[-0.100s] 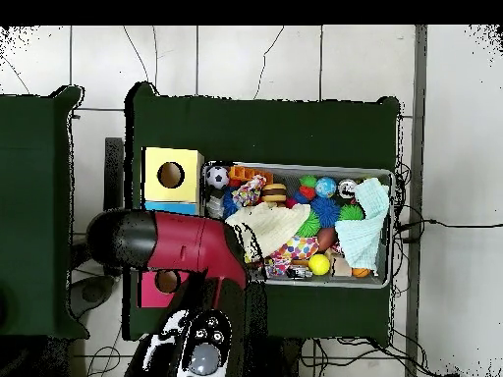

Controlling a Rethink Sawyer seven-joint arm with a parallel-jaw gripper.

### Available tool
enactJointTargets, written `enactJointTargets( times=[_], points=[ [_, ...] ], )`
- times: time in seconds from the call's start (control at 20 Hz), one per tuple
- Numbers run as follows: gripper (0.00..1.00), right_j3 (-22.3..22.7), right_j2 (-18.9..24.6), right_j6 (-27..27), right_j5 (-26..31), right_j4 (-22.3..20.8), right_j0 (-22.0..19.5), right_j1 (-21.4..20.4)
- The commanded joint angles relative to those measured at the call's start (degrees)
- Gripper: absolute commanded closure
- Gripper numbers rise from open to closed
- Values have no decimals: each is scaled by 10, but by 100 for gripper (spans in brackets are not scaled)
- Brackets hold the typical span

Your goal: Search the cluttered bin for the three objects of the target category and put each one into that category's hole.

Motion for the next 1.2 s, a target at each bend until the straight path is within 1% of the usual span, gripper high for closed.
enactJointTargets(
  times=[0.05, 0.3, 0.35, 0.9, 1.2],
  points=[
    [100, -26, 0, 156, -37, 12, 1, 39],
    [100, -39, 0, 154, -37, 13, -1, 51],
    [100, -43, -2, 156, -46, 12, 1, 58],
    [100, -55, -12, 167, -64, 21, 12, 73],
    [100, -66, -16, 190, -82, 36, 33, 93]
  ],
)
